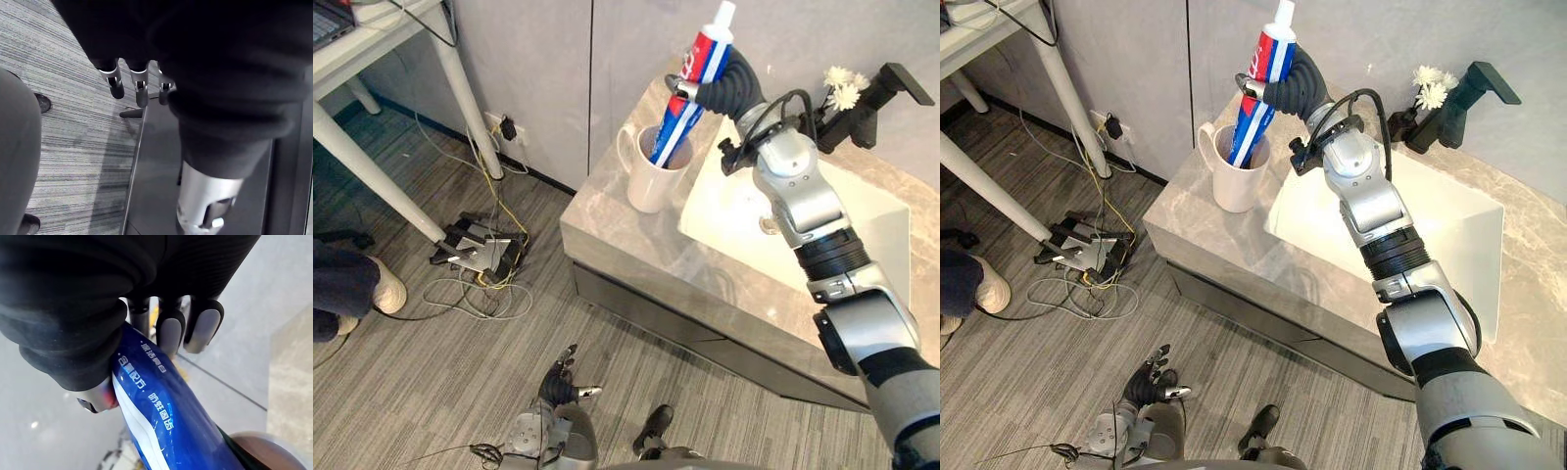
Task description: Organize washtable
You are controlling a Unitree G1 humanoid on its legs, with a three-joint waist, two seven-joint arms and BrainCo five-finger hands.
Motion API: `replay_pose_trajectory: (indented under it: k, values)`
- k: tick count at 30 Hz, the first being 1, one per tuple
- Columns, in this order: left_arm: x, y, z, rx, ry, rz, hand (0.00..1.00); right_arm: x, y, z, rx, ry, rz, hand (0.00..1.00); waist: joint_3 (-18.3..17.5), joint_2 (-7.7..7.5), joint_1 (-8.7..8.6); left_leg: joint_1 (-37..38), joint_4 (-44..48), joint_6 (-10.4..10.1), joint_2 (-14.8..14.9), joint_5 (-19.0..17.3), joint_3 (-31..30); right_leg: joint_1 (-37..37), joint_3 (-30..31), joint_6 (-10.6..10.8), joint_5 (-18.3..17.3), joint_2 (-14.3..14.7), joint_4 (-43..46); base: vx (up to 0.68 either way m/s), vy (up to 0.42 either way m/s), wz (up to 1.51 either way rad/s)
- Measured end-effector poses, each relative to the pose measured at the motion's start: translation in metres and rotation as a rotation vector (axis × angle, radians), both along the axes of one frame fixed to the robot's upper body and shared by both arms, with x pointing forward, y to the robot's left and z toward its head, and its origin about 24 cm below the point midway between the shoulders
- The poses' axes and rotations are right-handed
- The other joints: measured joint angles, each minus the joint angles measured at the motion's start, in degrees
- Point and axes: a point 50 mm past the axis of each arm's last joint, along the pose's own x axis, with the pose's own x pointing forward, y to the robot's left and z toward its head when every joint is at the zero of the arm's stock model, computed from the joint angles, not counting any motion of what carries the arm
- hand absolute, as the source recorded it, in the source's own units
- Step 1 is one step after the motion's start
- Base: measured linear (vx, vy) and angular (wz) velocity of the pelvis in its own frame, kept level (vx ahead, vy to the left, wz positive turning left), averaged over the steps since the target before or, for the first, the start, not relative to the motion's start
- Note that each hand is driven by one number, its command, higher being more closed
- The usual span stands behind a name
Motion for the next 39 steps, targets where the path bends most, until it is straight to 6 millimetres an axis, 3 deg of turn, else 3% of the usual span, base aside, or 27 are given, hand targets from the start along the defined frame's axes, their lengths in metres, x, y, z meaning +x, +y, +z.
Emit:
replay_pose_trajectory:
  k: [5,23,39]
  values:
    - [-0.001,0.001,0.000,0.001,0.002,0.003,0.00,-0.002,0.001,0.004,0.017,-0.006,0.020,1.00,0.00,0.00,-0.75,0.00,-0.01,0.00,0.00,0.00,-0.01,0.00,0.01,0.00,0.00,0.01,0.00,0.00,0.000,0.00]
    - [0.000,0.003,0.001,-0.001,-0.009,0.016,0.00,-0.014,0.002,0.017,-0.035,-0.073,0.073,1.00,0.70,-0.33,-0.84,-0.06,-0.05,0.01,0.00,-0.01,-0.14,-0.02,-0.04,0.00,0.00,0.02,0.05,0.00,0.000,0.00]
    - [0.002,0.007,0.003,-0.001,-0.023,0.044,0.00,-0.019,0.008,0.004,-0.224,-0.137,0.035,1.00,1.17,-1.23,-0.84,-0.37,-0.09,0.03,0.00,-0.02,-0.17,-0.39,-0.02,0.00,0.00,0.00,0.17,0.00,0.000,0.00]
